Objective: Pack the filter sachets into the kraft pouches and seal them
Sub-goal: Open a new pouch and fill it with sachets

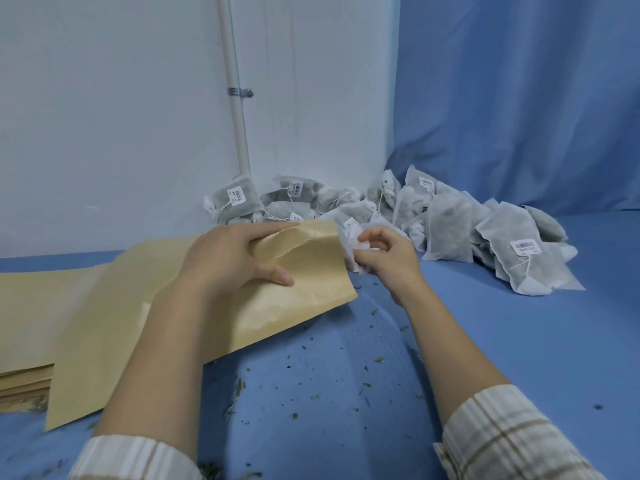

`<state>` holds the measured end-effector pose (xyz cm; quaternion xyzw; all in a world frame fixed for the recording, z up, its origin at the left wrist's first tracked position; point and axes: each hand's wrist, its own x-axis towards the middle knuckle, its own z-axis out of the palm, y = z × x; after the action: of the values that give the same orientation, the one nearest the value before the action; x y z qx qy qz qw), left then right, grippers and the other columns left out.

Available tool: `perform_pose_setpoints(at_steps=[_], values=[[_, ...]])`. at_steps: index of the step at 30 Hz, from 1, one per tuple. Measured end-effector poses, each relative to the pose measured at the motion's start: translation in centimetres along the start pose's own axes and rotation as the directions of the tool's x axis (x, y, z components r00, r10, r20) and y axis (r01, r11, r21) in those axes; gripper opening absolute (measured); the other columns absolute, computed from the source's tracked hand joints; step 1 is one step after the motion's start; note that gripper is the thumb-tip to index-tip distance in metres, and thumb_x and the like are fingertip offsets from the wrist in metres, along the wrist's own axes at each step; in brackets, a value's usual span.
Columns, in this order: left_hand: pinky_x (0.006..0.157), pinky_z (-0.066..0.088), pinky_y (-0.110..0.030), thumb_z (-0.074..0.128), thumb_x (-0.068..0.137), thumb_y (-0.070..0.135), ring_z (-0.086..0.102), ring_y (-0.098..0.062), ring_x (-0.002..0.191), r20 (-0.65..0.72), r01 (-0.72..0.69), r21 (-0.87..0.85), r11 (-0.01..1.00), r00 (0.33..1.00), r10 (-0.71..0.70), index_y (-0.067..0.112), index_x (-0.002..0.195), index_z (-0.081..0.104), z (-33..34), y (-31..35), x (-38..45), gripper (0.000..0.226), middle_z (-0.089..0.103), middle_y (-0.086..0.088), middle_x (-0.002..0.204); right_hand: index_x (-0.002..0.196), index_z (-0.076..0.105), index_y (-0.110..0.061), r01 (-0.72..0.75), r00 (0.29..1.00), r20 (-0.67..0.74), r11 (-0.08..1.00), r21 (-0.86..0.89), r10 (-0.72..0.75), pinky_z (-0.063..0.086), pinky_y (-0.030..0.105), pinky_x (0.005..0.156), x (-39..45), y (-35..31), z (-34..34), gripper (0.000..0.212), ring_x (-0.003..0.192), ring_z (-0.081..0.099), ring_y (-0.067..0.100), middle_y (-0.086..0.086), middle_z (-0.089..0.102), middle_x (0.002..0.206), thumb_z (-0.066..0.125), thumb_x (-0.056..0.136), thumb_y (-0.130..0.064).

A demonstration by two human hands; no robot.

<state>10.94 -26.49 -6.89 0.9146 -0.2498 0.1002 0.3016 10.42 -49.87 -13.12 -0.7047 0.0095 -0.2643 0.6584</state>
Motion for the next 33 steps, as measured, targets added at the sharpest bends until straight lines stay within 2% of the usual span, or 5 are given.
perform_pose_setpoints(at_steps=[12,17,25,29,33], values=[[0.096,0.041,-0.029,0.088,0.05,0.043,0.047,-0.006,0.116,0.037,-0.044,-0.03,0.999,0.998,0.045,0.065,0.113,0.051,0.3,1.1,0.1,0.077,0.057,0.029,0.116,0.091,0.066,-0.017,-0.038,0.952,0.301,0.999,-0.03,0.045,0.049,0.018,0.053,-0.3,-1.8,2.3,0.026,0.066,0.062,0.008,-0.005,0.068,0.075,0.06,0.082,0.007],[0.091,0.044,-0.027,0.089,0.047,0.042,0.052,-0.003,0.106,0.105,-0.071,-0.037,0.997,0.992,0.074,0.068,0.106,0.054,0.8,1.1,0.4,0.073,0.057,0.04,0.094,0.074,0.055,-0.014,-0.362,0.722,0.557,0.91,-0.202,0.411,0.041,0.011,0.037,-1.4,-2.4,2.6,0.029,0.039,0.055,0.0,-0.002,0.06,0.054,0.041,0.096,0.0],[0.098,0.032,-0.031,0.083,0.054,0.052,0.045,-0.012,0.127,-0.088,-0.009,0.218,0.976,0.996,0.028,0.055,0.126,0.048,2.0,0.3,0.6,0.08,0.053,0.016,0.135,0.109,0.063,-0.033,-0.175,0.977,-0.197,0.815,-0.552,0.076,0.04,0.031,0.09,1.6,1.4,1.6,0.024,0.11,0.051,0.023,0.005,0.055,0.117,0.054,0.087,-0.038],[0.102,0.032,-0.033,0.084,0.055,0.051,0.044,-0.013,0.127,-0.073,-0.003,0.239,0.971,0.997,0.021,0.053,0.128,0.048,2.4,0.3,0.6,0.081,0.054,0.018,0.134,0.141,0.037,-0.024,-0.317,0.937,-0.255,0.889,-0.329,0.239,0.034,0.034,0.103,2.7,2.8,1.0,0.059,0.126,0.04,0.027,0.012,0.03,0.143,0.057,0.087,-0.039],[0.103,0.031,-0.033,0.083,0.055,0.052,0.043,-0.013,0.129,-0.057,0.0,0.247,0.969,0.998,0.014,0.053,0.129,0.047,2.4,0.3,0.6,0.082,0.053,0.017,0.136,0.121,0.053,-0.019,-0.284,0.954,-0.102,0.958,-0.028,0.28,0.041,0.026,0.088,3.0,2.9,1.3,0.035,0.117,0.048,0.022,0.003,0.046,0.122,0.059,0.089,-0.031]])
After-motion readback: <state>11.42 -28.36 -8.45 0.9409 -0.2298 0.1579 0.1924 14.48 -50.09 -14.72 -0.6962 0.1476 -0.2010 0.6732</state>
